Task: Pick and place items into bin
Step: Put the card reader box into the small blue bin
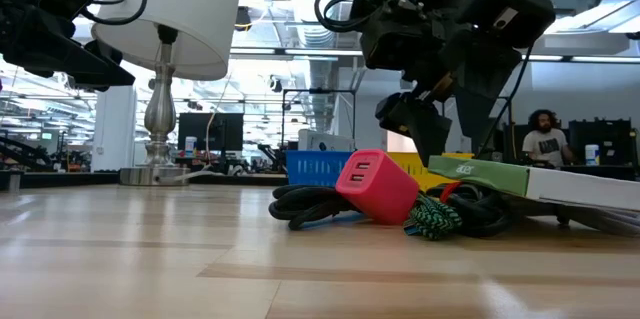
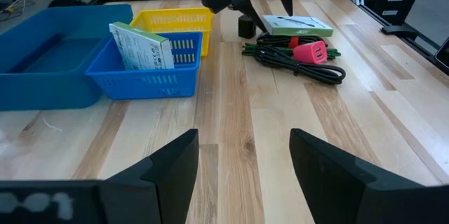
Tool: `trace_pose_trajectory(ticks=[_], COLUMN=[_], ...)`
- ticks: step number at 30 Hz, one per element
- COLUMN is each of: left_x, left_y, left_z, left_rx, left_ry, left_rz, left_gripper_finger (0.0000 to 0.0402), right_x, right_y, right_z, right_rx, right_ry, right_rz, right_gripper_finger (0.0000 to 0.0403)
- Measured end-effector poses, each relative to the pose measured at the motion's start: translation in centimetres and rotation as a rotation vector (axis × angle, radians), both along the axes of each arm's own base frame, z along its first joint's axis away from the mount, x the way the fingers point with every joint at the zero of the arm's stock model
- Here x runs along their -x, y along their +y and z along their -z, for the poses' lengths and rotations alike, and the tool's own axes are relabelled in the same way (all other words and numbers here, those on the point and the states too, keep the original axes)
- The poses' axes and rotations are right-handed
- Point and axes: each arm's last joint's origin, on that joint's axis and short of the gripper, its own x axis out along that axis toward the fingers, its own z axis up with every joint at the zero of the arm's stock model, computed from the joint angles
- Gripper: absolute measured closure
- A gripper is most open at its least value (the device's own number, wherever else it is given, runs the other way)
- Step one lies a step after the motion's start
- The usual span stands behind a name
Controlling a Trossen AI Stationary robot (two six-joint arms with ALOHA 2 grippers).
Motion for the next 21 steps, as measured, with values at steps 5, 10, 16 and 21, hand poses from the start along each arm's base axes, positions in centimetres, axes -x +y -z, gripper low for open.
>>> trace_pose_trajectory(ticks=[5, 10, 16, 21], left_x=[0.00, 0.00, 0.00, 0.00], left_y=[0.00, 0.00, 0.00, 0.00], left_z=[0.00, 0.00, 0.00, 0.00], left_rx=[0.000, 0.000, 0.000, 0.000], left_ry=[0.000, 0.000, 0.000, 0.000], left_rz=[0.000, 0.000, 0.000, 0.000], left_gripper_finger=[0.0189, 0.0189, 0.0189, 0.0189], right_x=[-0.02, -0.06, -0.01, -0.01], right_y=[0.00, 0.00, 0.44, 0.44], right_z=[0.00, -0.01, 0.00, 0.02], right_rx=[0.001, 0.001, 0.008, 0.018], right_ry=[-0.002, -0.006, -0.007, -0.007], right_rz=[0.000, 0.000, -0.011, -0.007], right_gripper_finger=[0.0154, 0.0154, 0.0154, 0.0154])
